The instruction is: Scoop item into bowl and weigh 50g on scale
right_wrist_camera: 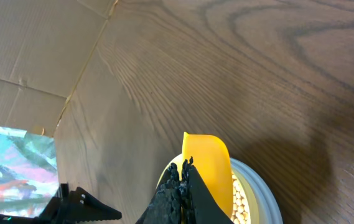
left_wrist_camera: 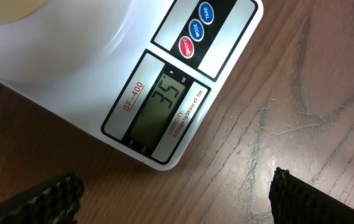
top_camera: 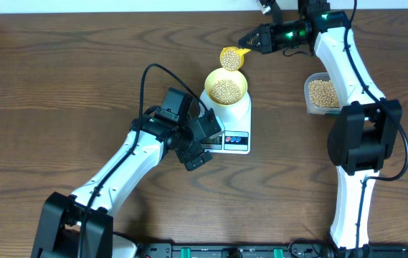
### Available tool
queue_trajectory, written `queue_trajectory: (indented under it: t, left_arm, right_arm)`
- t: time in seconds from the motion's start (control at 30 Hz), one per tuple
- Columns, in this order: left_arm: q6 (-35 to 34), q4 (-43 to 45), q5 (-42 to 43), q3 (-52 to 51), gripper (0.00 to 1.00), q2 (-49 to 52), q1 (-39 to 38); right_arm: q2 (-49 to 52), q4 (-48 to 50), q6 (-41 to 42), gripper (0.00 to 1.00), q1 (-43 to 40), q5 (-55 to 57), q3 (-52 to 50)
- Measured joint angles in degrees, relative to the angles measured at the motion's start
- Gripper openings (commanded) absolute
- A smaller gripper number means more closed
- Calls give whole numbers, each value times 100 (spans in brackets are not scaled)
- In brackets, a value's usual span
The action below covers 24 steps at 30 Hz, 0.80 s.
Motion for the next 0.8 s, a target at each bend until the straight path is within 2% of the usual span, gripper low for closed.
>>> queue_trajectory:
  t: [0.8]
  left_arm:
    - [2,0,2,0,98,0,0]
  right_arm:
    - [0,-63,-844,1,4,94,0]
